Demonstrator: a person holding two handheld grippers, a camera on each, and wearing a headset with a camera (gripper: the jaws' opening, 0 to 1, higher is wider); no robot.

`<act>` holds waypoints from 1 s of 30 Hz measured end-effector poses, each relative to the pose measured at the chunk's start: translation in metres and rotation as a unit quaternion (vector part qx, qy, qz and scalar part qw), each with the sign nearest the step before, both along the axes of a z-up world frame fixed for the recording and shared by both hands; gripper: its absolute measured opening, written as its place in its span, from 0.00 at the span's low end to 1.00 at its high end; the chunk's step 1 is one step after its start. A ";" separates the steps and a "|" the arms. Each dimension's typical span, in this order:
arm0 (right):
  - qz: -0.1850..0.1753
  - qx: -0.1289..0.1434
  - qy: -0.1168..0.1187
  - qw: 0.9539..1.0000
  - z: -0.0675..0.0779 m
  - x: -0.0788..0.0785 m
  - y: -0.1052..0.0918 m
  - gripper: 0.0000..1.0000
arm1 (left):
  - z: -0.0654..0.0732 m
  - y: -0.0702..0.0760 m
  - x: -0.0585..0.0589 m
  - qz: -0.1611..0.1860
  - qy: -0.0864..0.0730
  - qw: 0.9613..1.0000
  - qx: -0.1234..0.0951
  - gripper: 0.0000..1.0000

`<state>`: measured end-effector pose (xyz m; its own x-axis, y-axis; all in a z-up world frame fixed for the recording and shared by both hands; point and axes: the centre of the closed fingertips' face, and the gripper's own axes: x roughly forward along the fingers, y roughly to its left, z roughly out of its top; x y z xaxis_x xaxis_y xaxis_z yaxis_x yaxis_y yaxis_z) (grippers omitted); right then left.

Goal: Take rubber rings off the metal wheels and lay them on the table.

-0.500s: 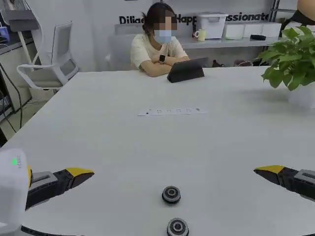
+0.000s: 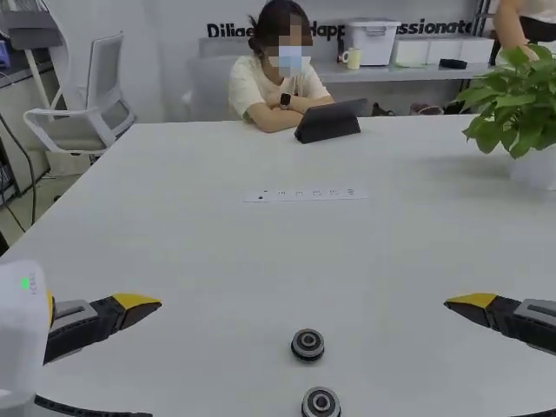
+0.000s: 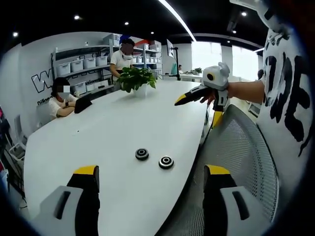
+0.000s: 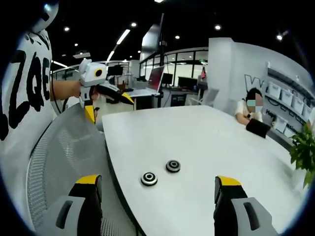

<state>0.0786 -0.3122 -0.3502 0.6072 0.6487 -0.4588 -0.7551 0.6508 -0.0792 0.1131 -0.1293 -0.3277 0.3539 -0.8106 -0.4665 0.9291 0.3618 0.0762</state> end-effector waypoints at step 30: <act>0.006 -0.008 -0.007 1.000 0.002 -0.003 -0.004 0.90 | 0.004 -0.002 -0.002 -0.001 -0.008 1.000 0.001 0.85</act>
<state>0.0757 -0.3160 -0.3487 0.6056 0.6491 -0.4603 -0.7620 0.6398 -0.1003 0.1116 -0.1318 -0.3242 0.3604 -0.8105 -0.4618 0.9283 0.3602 0.0923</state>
